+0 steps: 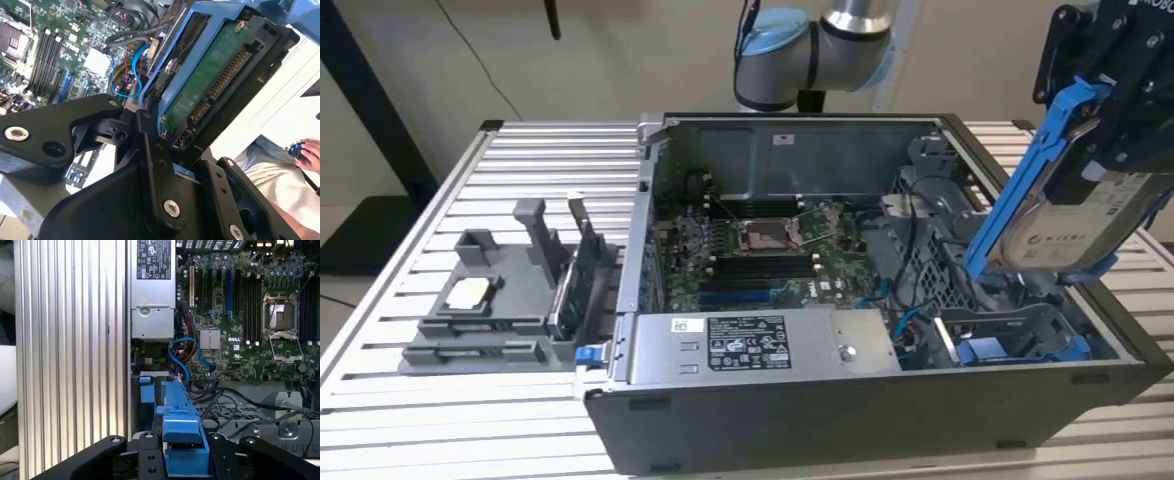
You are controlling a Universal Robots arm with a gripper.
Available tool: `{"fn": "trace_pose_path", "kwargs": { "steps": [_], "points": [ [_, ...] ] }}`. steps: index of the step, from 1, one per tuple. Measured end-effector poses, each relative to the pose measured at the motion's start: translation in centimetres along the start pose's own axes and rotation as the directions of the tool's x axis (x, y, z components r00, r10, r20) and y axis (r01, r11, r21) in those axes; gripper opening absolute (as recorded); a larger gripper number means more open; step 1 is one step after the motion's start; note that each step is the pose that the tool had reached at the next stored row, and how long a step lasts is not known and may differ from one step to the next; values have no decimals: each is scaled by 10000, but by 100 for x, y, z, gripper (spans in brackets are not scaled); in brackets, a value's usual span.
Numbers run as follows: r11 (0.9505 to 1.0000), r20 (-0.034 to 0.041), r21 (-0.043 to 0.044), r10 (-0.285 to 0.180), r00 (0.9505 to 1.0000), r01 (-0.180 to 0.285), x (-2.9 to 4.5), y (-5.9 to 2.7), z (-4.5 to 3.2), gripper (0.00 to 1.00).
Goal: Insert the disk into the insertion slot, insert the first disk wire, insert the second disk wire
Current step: 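Insert the disk into the insertion slot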
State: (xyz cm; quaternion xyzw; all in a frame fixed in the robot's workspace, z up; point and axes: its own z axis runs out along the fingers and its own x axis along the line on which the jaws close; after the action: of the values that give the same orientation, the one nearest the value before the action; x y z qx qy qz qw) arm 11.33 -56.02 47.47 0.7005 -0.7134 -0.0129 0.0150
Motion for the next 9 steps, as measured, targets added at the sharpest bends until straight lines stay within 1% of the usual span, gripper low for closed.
{"fn": "trace_pose_path", "kwargs": {
  "steps": [9],
  "points": [
    [10000, 0, 0, 1, 10000, -1, 0, -2, 37, 33]
  ]
}}
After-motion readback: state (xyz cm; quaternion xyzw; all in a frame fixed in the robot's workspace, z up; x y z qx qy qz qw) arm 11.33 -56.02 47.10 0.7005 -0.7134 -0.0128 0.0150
